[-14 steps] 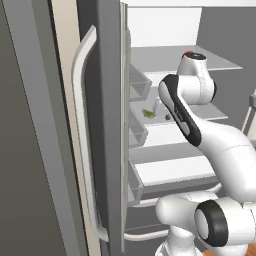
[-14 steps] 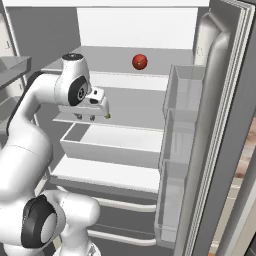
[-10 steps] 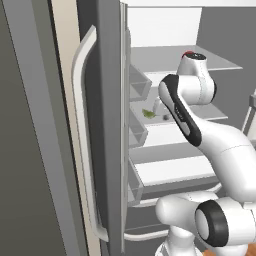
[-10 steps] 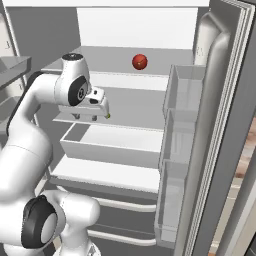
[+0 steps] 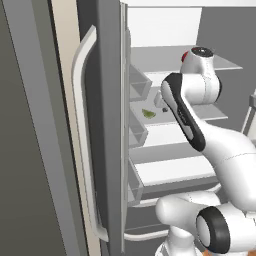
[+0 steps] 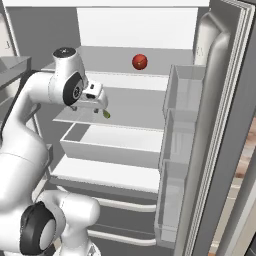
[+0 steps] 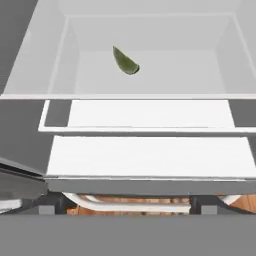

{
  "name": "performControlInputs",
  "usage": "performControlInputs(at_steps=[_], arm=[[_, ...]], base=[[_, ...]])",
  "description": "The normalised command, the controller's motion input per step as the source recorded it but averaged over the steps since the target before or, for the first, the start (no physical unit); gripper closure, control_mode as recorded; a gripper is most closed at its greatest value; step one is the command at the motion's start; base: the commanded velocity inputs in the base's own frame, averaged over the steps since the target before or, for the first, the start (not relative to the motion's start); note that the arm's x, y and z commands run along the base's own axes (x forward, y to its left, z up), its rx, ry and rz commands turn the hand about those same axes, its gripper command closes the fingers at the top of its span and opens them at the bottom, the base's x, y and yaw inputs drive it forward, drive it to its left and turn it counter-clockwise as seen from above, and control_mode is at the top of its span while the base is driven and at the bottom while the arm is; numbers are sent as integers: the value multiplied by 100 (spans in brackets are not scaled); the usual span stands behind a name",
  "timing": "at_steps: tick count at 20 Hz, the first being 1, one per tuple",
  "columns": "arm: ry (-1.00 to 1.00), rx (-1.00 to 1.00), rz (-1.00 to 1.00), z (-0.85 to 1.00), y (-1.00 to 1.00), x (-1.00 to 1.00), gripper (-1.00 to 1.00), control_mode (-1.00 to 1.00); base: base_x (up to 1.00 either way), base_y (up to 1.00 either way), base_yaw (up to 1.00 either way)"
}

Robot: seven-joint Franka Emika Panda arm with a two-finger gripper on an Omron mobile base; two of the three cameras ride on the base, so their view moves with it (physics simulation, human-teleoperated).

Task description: Grab the lemon wedge and onion from the fridge, place them in the blender, close the lid, and turn on the blender to create a marinade.

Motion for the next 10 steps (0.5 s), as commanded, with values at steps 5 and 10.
performControlInputs(at_steps=[5, 10], arm=[[-30, 5, -16, 75, -54, -19, -100, -100], [-19, 5, -33, 92, -60, -2, -100, -100]], base=[[0, 0, 0], [0, 0, 0]])
